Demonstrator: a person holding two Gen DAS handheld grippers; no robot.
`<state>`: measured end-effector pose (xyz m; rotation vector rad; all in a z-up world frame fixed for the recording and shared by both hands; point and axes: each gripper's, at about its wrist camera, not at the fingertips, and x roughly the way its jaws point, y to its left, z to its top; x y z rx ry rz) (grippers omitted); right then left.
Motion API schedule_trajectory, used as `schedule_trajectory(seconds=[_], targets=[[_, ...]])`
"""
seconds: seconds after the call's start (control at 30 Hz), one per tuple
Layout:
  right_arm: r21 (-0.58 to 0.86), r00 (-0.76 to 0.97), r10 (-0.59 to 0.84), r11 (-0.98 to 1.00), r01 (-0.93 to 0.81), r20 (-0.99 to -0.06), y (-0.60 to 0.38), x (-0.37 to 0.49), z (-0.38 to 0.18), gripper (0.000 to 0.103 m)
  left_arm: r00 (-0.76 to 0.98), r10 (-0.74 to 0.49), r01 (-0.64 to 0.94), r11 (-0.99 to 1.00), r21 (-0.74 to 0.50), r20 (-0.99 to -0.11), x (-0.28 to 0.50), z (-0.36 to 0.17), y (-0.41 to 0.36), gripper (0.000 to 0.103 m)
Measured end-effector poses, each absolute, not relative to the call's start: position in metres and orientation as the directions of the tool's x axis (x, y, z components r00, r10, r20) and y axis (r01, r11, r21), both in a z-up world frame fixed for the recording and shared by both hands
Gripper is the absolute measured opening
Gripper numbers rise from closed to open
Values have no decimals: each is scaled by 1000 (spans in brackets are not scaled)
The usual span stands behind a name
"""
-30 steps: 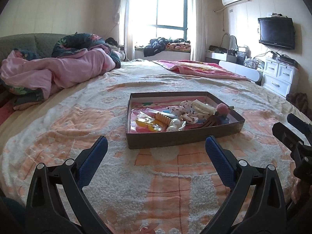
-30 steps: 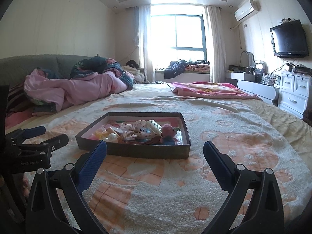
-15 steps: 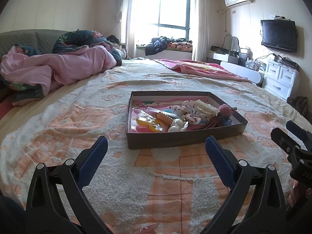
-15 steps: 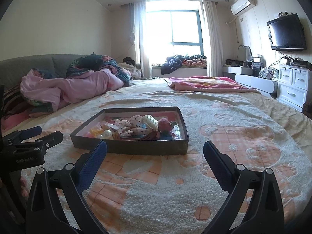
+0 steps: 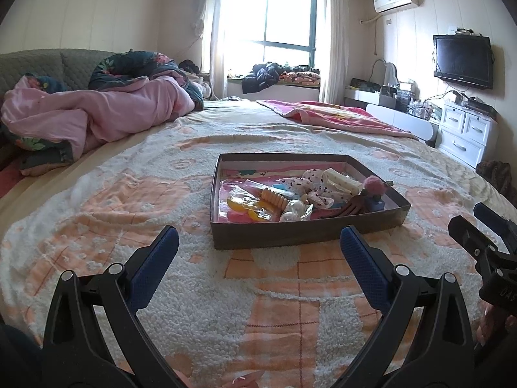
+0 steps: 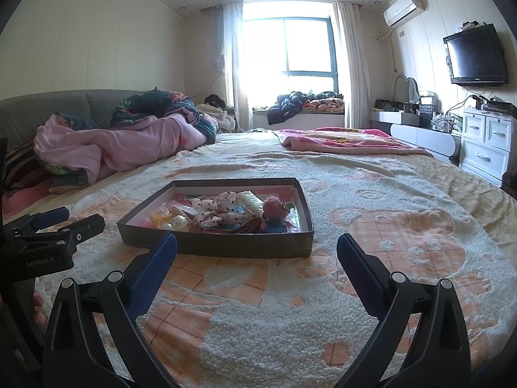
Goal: Organize jewelry
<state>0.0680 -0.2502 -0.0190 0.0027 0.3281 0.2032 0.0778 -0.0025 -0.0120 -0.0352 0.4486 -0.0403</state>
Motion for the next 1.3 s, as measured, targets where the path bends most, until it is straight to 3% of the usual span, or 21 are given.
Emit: schedule_trajectory(seconds=[1.3], targets=[[39,922,201,979,-200,-330,-249,70,-20,97,902,-45,30,999,-43,-429,78,-11,-1,92]])
